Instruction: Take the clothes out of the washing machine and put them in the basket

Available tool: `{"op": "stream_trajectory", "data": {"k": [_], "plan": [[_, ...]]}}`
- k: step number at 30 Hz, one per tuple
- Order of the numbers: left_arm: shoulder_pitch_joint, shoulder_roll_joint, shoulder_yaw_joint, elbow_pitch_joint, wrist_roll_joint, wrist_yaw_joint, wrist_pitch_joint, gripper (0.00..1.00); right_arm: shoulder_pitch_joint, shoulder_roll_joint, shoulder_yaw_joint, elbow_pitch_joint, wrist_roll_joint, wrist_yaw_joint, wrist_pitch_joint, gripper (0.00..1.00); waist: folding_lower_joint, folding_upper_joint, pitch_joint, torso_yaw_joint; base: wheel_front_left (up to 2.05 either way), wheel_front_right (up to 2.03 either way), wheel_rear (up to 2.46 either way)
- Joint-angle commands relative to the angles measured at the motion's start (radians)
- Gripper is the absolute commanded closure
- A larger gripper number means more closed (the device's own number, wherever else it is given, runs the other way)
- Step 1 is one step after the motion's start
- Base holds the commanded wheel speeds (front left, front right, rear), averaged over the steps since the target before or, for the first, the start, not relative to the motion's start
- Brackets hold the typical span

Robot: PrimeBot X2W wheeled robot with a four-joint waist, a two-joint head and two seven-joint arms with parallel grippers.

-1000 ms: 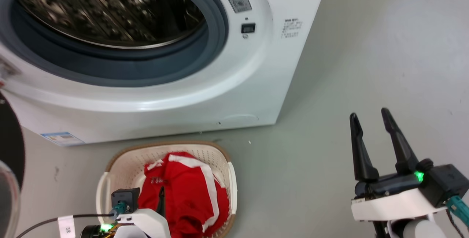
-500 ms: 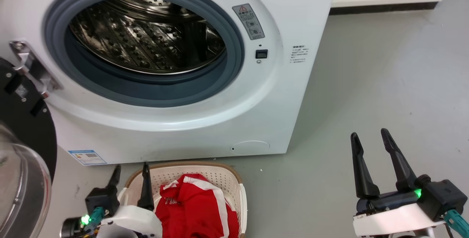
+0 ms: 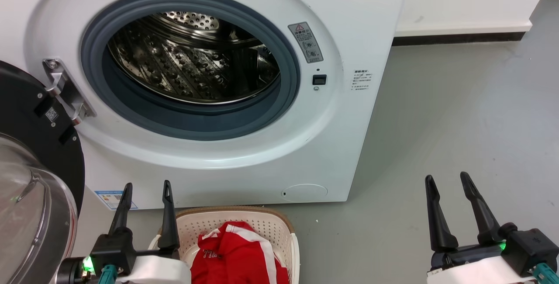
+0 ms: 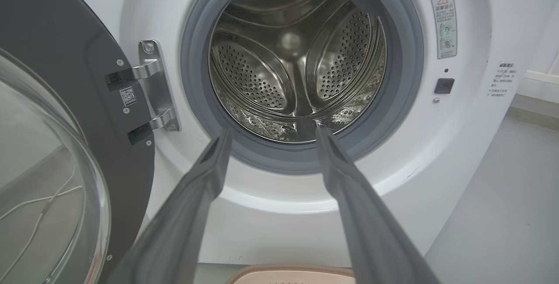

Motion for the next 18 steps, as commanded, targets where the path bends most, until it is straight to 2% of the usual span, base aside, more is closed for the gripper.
{"op": "stream_trajectory", "data": {"k": [1,18], "plan": [[0.017,-0.002,-0.003,-0.007,0.002,0.007,-0.002,0.00,0.012,0.001,-0.003,0.001,0.004,-0.001,-0.002,0.00,0.0001,0.0000,-0.009,-0.002,0.00,0.00,0.00],[0.065,-0.002,-0.031,-0.051,0.007,0.040,-0.003,0.00,0.047,0.001,-0.015,0.008,-0.021,-0.001,-0.002,0.00,0.0001,0.0000,-0.054,-0.009,0.00,0.00,0.00]]}}
